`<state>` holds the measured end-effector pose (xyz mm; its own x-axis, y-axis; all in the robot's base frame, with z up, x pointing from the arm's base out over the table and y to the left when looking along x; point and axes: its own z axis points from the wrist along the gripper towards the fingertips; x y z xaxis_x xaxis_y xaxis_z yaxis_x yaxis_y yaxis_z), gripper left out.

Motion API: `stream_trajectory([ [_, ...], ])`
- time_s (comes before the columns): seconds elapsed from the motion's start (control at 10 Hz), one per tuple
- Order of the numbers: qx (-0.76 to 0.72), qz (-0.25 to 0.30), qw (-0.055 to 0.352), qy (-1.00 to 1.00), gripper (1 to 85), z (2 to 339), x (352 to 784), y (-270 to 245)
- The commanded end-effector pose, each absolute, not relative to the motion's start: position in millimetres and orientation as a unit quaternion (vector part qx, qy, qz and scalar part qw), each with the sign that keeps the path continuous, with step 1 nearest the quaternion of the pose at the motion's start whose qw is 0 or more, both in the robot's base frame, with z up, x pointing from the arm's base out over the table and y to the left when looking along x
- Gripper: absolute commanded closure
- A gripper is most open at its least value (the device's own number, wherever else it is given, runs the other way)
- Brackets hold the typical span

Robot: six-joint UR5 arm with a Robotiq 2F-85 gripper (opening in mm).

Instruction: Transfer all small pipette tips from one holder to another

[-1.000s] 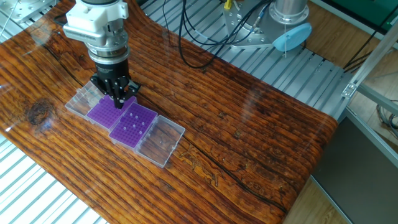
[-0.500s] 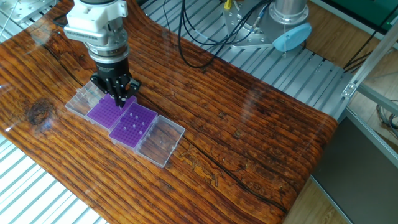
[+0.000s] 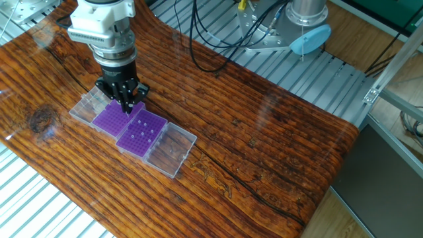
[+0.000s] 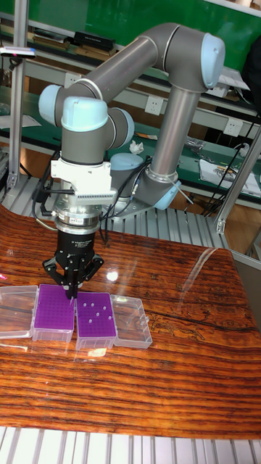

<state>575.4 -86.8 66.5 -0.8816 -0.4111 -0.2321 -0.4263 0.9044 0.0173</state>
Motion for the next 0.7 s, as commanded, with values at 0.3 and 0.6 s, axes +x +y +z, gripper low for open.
stream_trajectory([
  [0.3, -0.218, 0.051, 0.133, 0.965, 71.7, 66.4, 584.9, -77.0],
  [0.6, -0.220, 0.047, 0.134, 0.965, 72.0, 64.6, 586.3, -81.0],
])
